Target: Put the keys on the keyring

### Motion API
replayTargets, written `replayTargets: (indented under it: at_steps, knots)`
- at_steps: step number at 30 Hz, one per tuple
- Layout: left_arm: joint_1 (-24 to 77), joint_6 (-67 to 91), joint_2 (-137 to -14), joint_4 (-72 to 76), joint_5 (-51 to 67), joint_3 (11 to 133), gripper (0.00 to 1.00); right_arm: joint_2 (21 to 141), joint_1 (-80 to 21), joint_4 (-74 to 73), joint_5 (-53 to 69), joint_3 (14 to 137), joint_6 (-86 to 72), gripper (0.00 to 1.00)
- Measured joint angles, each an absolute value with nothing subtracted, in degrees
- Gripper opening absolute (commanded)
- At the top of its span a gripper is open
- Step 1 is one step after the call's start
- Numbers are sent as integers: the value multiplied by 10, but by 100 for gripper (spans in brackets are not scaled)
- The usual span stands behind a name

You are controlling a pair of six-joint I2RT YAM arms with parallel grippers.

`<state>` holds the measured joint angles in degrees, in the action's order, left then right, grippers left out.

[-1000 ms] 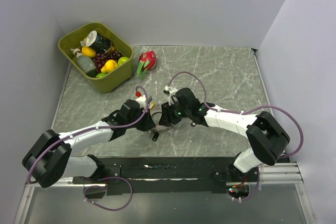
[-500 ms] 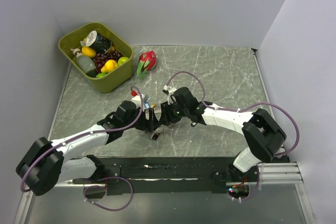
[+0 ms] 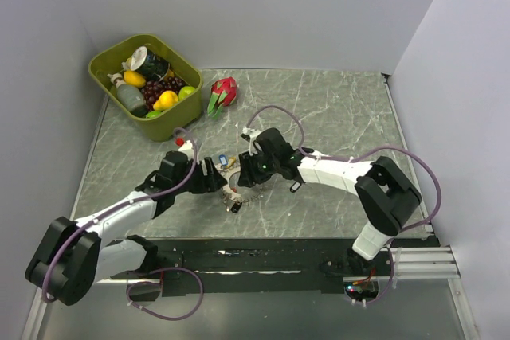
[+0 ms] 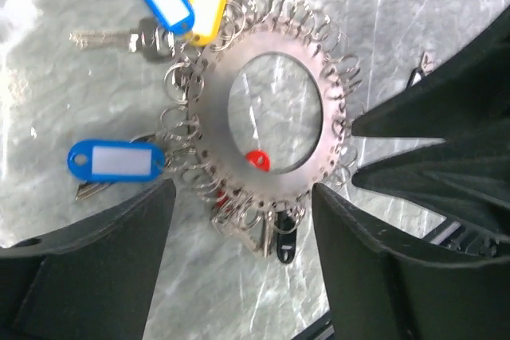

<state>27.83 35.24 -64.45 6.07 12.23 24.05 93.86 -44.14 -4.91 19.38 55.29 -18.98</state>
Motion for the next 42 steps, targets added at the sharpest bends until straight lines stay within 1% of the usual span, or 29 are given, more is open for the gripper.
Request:
replayTargets:
  at_steps: [4,8,12,15,19,24,29,34,38,40,42]
  knots:
    - [251,366,-634,76,169,215,65,962,-441,-53,206,564,-185,49]
    - [202,390,-623,112,222,176,65,979,-441,-53,211,574,-186,49]
    - [168,411,-609,124,253,159,67,979,-435,-48,211,574,-198,49]
    - [145,417,-600,135,267,159,66,970,-419,-24,210,564,-220,49]
    - [114,420,-604,142,271,160,65,926,-367,19,204,510,-268,49]
    - [109,414,-666,128,264,203,60,907,-318,21,180,486,-289,49]
    - [108,412,-714,132,262,230,54,907,-320,5,175,487,-279,49]
    - [108,411,-767,136,269,238,51,909,-324,-7,179,487,-274,49]
    - [111,411,-806,141,280,253,43,909,-333,-18,170,487,-278,48]
    - [119,412,-828,152,289,260,42,912,-335,-23,169,487,-287,48]
    - [134,412,-844,158,293,264,39,922,-336,-25,170,487,-293,48]
